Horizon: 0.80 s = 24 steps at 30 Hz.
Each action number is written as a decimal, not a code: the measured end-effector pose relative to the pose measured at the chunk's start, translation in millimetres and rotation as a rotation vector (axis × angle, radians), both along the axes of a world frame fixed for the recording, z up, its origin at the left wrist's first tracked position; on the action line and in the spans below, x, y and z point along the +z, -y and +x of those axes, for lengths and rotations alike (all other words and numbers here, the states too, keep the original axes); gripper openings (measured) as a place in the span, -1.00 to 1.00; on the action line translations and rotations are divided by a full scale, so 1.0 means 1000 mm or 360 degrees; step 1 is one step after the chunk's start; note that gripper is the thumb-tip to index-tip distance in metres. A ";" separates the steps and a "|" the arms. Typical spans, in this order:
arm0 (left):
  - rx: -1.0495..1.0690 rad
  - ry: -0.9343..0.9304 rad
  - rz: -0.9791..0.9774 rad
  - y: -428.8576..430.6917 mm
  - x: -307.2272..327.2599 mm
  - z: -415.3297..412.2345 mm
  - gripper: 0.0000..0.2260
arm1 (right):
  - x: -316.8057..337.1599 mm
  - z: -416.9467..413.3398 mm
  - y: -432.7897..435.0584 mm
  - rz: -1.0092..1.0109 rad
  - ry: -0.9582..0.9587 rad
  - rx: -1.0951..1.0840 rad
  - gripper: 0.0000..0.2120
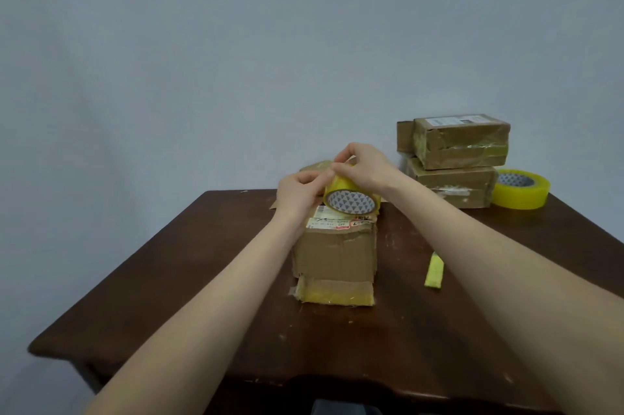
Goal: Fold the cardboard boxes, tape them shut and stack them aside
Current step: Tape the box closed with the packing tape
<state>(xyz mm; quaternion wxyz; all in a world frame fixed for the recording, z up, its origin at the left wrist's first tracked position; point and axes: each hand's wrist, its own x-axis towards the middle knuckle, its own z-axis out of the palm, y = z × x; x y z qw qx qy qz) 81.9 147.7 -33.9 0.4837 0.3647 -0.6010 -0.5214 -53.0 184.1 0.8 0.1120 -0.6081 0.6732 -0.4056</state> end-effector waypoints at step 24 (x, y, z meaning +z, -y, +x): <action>0.0576 0.0242 0.0204 0.031 -0.025 0.039 -0.78 | -0.012 -0.003 -0.010 -0.0083 -0.0176 0.0167 -0.59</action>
